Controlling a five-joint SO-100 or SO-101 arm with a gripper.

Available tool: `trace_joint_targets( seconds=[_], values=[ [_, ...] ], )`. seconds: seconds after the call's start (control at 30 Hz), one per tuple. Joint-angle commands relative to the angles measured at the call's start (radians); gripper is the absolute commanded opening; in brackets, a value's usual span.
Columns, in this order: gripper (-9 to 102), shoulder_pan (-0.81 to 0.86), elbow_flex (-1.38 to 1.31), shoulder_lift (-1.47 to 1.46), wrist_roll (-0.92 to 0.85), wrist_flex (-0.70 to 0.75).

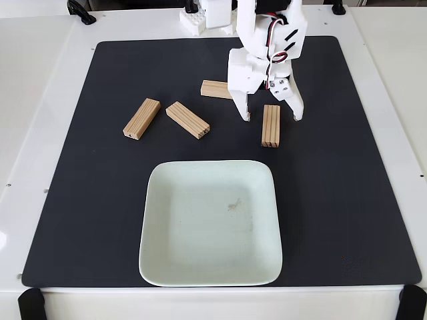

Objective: Pick up the wooden block and place them on the plate.

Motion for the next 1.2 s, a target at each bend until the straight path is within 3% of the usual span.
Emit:
trace_joint_targets(
  seconds=[0.0,0.1,0.37,1.17],
  values=[
    [39,0.008,-0.031,0.005,0.002,-0.023],
    [38,0.003,-0.044,0.003,0.005,-0.021],
    [16,-0.002,-0.054,-0.018,0.008,-0.021],
    [15,0.009,-0.118,-0.060,0.071,-0.008]
  ],
)
